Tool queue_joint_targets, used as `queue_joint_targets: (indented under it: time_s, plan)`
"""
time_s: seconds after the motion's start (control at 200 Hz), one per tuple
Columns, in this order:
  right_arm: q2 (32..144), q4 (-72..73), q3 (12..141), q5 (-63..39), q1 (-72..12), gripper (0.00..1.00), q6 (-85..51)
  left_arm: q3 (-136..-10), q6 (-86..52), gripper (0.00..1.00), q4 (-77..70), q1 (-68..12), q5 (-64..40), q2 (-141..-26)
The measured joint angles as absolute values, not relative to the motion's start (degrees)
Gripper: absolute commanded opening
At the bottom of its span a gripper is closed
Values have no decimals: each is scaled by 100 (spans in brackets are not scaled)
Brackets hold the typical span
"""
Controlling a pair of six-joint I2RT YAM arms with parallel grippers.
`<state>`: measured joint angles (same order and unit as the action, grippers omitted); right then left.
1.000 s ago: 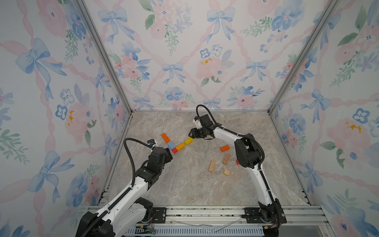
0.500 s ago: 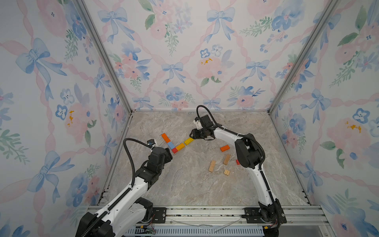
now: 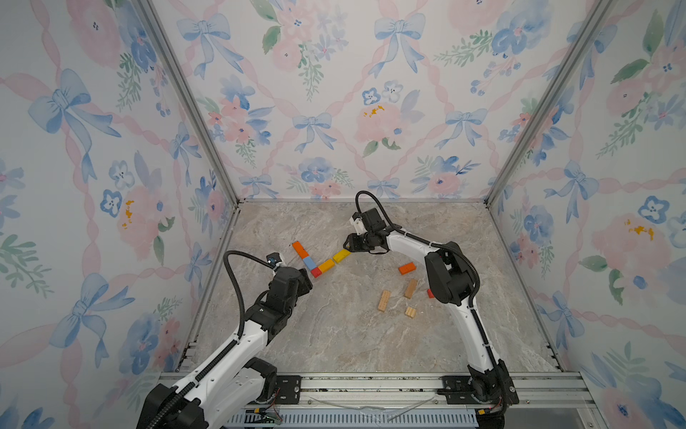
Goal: Assemble the letter v with building blocks
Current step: Assemble the building block at the center of the board.
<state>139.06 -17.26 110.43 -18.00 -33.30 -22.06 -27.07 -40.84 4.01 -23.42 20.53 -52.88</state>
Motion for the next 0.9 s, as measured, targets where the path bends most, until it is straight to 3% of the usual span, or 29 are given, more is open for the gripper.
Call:
queue_joint_targets:
  time_s: [0.9]
  plan:
    - [13906,-1730,11019,-1800,-3356,34,-2311,-2676,-4121,73,399,-2342,2053,-5269]
